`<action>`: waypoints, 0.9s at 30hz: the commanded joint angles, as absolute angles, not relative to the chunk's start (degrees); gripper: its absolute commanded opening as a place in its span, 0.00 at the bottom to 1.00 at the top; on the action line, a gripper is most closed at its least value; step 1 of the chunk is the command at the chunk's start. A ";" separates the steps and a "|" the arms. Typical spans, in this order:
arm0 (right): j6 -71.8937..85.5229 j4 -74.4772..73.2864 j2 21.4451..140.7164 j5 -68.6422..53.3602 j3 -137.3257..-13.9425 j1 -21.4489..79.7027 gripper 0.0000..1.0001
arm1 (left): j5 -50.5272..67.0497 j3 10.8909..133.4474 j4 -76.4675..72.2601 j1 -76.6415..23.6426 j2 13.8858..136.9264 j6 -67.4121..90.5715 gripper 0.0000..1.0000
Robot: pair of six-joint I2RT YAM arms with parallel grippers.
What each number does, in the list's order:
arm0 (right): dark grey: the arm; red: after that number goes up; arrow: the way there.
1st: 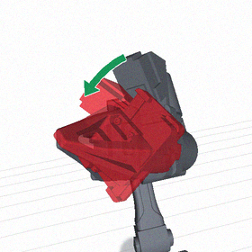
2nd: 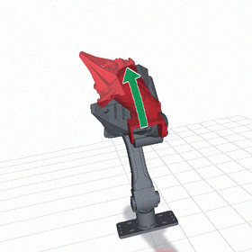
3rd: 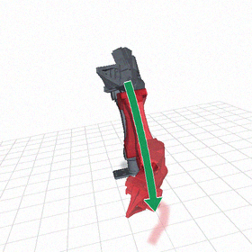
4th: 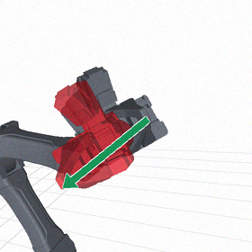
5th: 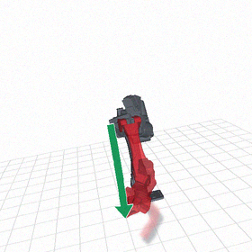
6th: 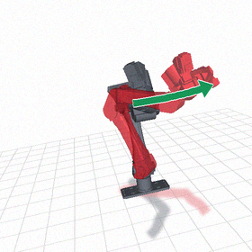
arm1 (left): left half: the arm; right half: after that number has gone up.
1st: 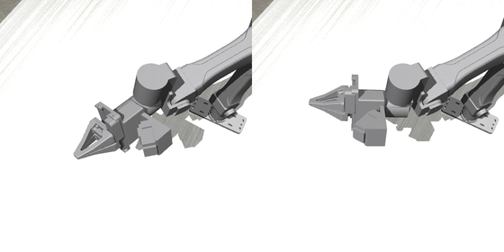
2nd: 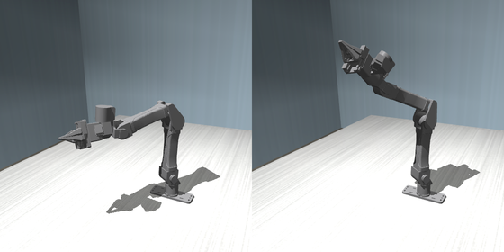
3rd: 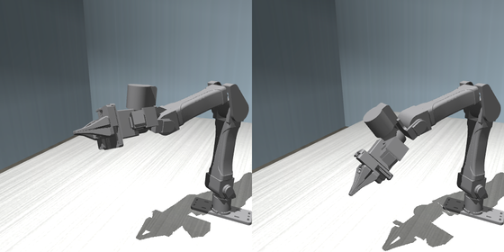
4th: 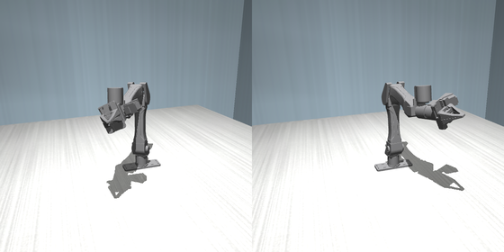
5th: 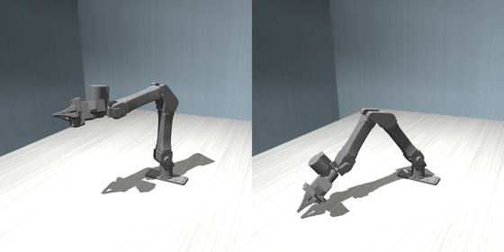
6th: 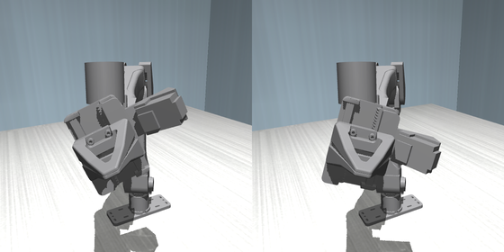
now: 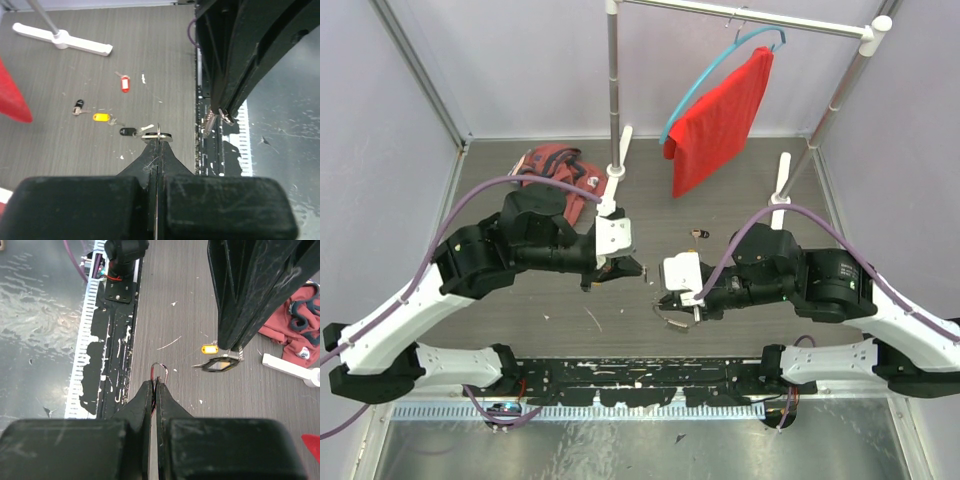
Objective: Put the keys on the keyring
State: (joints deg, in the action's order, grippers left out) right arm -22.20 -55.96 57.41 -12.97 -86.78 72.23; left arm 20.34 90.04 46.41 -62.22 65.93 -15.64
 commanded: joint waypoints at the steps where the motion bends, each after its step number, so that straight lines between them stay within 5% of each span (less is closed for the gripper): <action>1: -26.24 -57.38 57.99 -17.31 -90.92 72.42 0.01 | 28.77 92.77 49.40 -62.59 66.62 -16.59 0.00; 27: -32.29 -57.73 62.79 -17.84 -96.21 72.41 0.01 | 35.26 93.30 49.21 -62.56 67.41 -15.47 0.00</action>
State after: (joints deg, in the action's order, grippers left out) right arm -30.79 -59.75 62.59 -17.34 -93.03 72.23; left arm 33.65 91.37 48.82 -62.37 67.31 -15.84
